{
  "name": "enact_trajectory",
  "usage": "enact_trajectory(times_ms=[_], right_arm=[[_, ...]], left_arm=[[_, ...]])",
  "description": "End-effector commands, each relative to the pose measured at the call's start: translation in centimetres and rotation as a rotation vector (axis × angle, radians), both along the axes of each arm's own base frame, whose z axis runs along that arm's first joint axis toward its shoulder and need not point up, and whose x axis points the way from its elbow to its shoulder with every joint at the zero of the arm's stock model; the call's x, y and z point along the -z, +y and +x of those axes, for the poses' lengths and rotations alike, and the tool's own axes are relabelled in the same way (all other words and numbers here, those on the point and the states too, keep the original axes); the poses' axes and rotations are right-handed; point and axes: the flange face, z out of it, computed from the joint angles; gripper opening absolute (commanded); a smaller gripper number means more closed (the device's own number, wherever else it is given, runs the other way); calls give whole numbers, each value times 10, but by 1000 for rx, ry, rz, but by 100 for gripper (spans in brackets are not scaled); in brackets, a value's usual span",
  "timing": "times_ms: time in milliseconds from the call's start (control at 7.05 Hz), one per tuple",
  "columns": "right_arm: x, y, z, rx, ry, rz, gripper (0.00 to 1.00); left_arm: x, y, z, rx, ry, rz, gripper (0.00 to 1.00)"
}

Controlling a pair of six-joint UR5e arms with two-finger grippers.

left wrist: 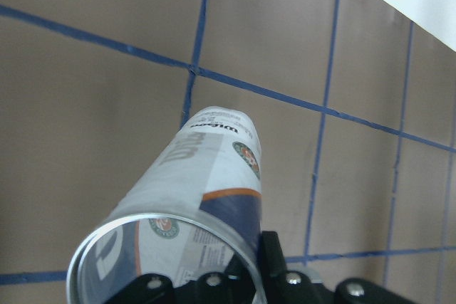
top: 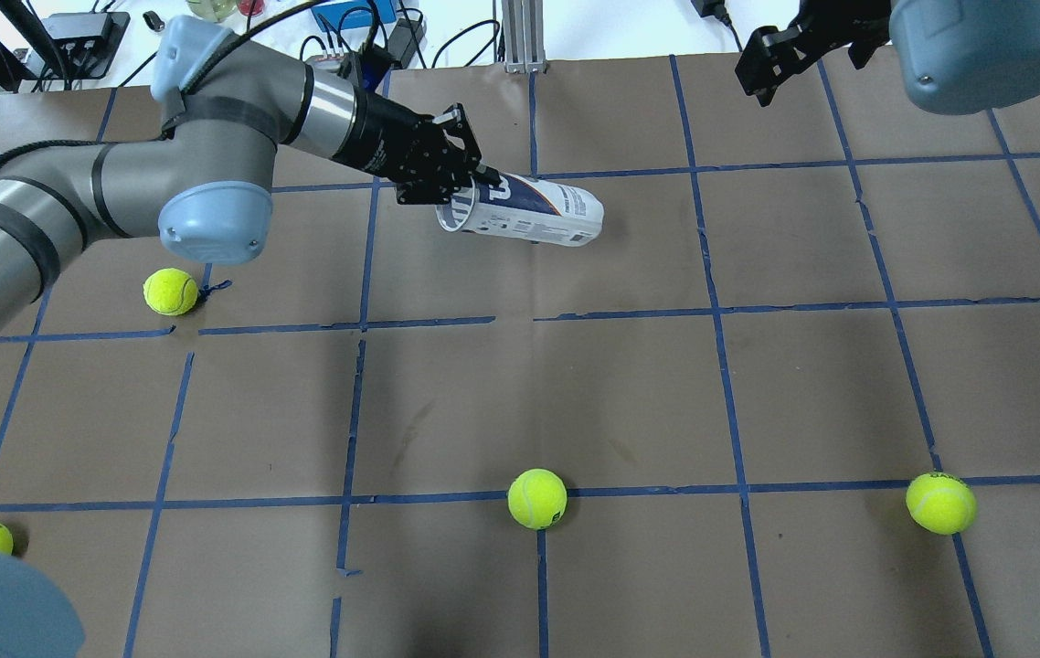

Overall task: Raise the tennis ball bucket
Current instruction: 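Tilt the can upright with the left gripper and set it on the table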

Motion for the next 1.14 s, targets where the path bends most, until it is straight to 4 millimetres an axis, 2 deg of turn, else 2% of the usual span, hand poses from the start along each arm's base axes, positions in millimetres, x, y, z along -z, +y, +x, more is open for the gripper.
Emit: enact_trajectory(times_ms=[0,142,284,426,568,710,994], right_arm=[[-1,0,1,-3,-11,-4,100],[2,1,2,-3,-12,7,100],[3,0,-1,1,-12,7,100],[2,0,1,0,-11,3,100],[5,1,1,-1,-10,11,100],[5,0,-1,1,-12,8,100],[8,0,-1,1,-11,16,100]], left_arm=[[-9,-10,-42,95,-330,-89,0],[-13,-10,-59,225,-470,-74,0],[-29,-6,-63,377,-608,26,0],[-26,-16,-70,439,-620,65,0],[1,-27,-81,528,-635,79,0],[18,-27,-94,568,-656,90,0],[26,-27,-95,606,-670,95,0]])
